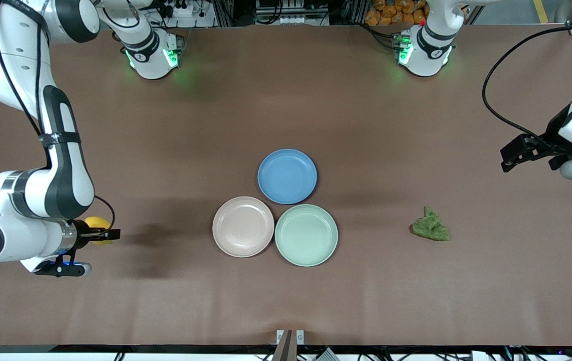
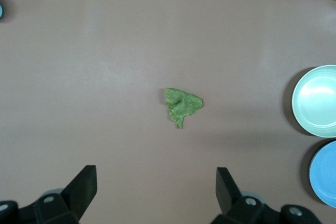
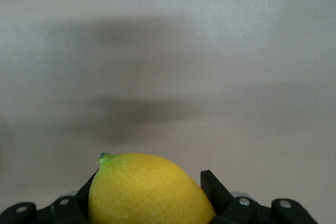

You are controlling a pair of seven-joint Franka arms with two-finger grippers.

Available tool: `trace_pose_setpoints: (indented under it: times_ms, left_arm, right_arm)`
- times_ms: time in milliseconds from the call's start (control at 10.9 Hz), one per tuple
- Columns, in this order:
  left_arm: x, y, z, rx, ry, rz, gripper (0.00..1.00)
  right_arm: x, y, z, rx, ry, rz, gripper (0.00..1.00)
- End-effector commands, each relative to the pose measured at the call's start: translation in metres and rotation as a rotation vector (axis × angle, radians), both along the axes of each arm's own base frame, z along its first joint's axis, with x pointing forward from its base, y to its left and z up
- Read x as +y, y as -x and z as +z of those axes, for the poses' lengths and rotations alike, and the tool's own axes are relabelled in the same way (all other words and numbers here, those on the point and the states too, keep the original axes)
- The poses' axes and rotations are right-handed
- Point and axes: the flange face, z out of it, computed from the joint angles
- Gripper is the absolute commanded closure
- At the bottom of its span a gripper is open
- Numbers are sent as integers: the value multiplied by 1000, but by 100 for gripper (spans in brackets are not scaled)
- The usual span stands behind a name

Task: Pick lemon and lettuce from plates
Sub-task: 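Set the lemon on the table and open the right gripper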

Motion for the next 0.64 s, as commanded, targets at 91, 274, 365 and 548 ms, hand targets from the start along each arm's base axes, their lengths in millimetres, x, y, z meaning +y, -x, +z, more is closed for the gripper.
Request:
trace_pose_setpoints:
  times_ms: [91,274,365,548]
  left_arm:
    - [1,8,6,4,-19,-31,0]
    - [3,12,12,2,-23,-35,0]
    - [3,12,12,4,-23,-38,0]
    - [0,12,11,6,-20,-48,0]
  right_arm:
    - [-14,19,-7,-28,6,18,51]
    - [-30,40,-21,-91,3,44,51]
    - [-34,51,-33,-119,0,63,51]
    - [-47,72,-54,-167,1,71,51]
